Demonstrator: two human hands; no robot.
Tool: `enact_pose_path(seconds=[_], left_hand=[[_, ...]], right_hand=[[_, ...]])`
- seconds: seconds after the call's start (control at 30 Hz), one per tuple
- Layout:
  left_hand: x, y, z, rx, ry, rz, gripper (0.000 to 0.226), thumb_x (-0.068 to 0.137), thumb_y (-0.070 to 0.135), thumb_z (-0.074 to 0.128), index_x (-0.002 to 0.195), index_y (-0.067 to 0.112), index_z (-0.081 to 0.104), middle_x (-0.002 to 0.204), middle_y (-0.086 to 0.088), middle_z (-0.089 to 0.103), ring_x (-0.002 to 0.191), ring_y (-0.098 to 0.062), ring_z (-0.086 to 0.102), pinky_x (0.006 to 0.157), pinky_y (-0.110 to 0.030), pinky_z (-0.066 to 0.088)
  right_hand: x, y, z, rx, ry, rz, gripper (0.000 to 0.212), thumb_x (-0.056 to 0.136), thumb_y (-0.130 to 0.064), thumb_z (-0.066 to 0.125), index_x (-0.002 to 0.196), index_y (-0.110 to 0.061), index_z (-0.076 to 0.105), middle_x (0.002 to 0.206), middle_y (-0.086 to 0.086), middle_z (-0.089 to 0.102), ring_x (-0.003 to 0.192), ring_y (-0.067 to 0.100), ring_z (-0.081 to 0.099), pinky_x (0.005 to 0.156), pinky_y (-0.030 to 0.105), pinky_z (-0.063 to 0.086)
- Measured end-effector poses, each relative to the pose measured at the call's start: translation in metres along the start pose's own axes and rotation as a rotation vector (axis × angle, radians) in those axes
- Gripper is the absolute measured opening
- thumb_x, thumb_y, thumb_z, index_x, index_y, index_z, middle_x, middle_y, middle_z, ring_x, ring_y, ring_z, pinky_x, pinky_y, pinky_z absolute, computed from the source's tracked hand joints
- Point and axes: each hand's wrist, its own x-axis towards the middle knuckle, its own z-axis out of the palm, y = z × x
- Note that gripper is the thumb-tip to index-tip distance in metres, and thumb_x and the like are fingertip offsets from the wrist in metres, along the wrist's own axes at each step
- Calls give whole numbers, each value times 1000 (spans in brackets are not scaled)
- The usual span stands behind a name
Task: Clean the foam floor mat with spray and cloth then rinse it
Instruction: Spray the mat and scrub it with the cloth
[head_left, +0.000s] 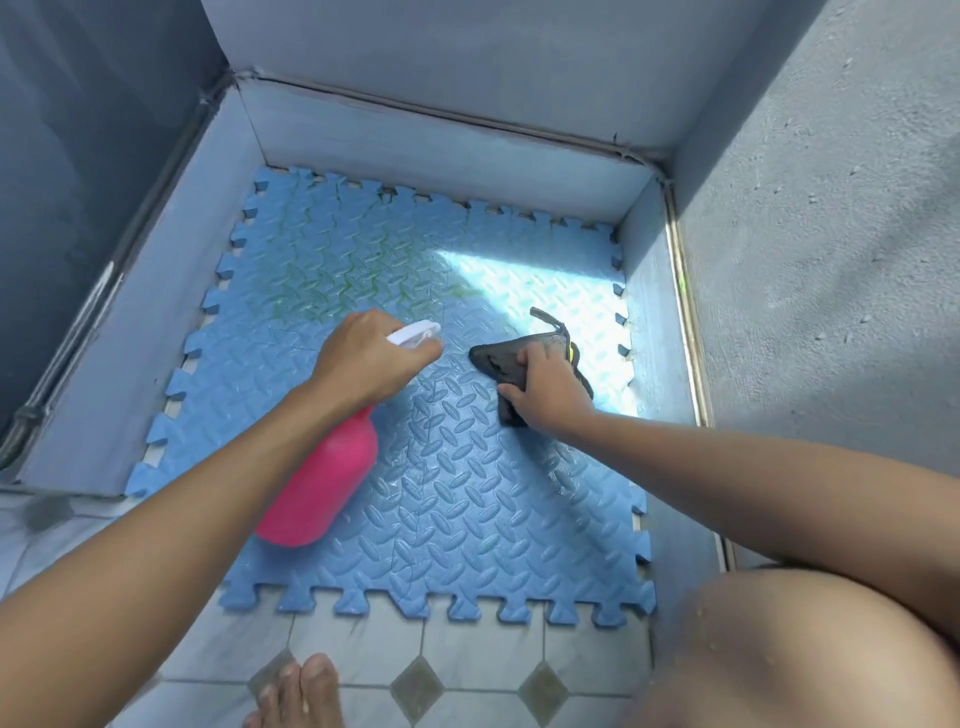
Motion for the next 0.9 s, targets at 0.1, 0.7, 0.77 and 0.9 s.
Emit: enact_pose_path(seconds=[0.1, 0.7, 0.77, 0.9], left_hand=[[23, 8, 2, -61, -93, 79, 61, 74, 63, 70, 68, 3, 69, 67, -15, 71, 67, -27, 68, 66, -44, 53], [95, 36, 13, 15, 43, 100, 64, 80, 61, 71, 57, 5, 49, 57, -13, 52, 62, -33, 51, 53, -33, 36], [100, 41, 18, 10, 42, 86, 64, 80, 60, 71, 56, 5, 48, 55, -11, 46, 60, -34, 48, 52, -33, 35], [102, 45, 20, -41, -15, 185, 62, 78, 60, 70, 53, 12, 40, 52, -4, 38, 55, -26, 39, 55, -35, 33]], right_hand=[[14, 22, -18, -7, 59, 186, 55, 82, -38, 67, 126, -14, 44, 118, 8, 42, 114, 26, 46, 90, 42, 51], [69, 60, 0, -194, 418, 312, 69, 96, -50, 38, 149, -7, 36, 158, 12, 32, 131, 31, 37, 109, 49, 32], [71, 61, 5, -154, 476, 313, 69, 93, -49, 39, 149, -8, 36, 157, 8, 36, 128, 29, 39, 107, 47, 34], [71, 60, 5, -96, 480, 330, 69, 91, -49, 43, 149, -11, 38, 156, 4, 39, 127, 26, 39, 106, 45, 34]])
